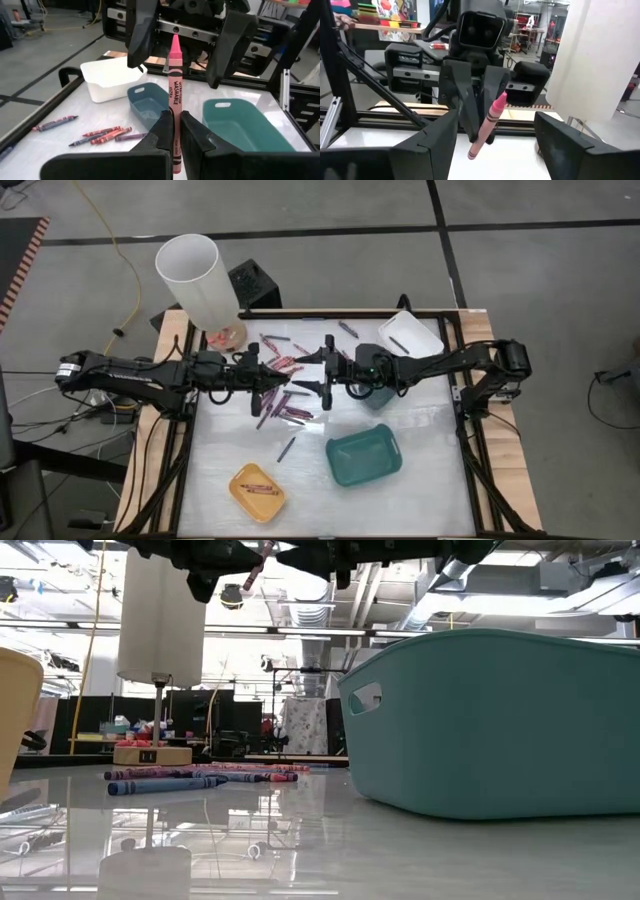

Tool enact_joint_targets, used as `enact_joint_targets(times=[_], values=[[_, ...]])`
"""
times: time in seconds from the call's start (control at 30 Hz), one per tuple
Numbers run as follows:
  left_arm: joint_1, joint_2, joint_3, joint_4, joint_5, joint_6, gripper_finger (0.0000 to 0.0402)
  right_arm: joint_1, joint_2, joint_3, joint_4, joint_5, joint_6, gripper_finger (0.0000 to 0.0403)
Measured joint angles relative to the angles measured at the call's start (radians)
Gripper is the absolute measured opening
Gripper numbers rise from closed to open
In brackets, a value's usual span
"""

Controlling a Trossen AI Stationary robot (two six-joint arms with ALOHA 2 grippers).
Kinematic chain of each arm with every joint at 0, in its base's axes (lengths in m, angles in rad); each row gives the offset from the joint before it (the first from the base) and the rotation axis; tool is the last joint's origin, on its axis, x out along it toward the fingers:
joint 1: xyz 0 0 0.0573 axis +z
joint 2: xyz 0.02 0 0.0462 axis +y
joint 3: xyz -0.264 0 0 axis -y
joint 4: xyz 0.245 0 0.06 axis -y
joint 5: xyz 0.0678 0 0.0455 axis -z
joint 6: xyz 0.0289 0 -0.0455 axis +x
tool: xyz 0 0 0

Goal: Sort crayons
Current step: Put the pink crayon into the dark blue bin

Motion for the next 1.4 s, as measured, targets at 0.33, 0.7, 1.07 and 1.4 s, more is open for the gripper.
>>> enact_joint_targets(times=[0.33,0.7,1.07,1.4], values=[[0.000,0.000,0.000,0.029,-0.039,0.040,0.0000,-0.013,0.008,-0.001,0.055,-0.028,-0.026,0.0263],[0.000,0.010,0.000,0.075,-0.041,0.055,0.0000,-0.020,0.008,-0.001,0.106,-0.029,-0.022,0.0250],[0.000,0.086,0.000,0.152,-0.074,0.075,0.0000,-0.019,0.008,-0.001,0.098,-0.042,-0.013,0.0248],[-0.002,0.082,0.000,0.174,-0.067,0.070,0.0000,-0.019,0.008,-0.001,0.080,-0.049,-0.005,0.0223]])
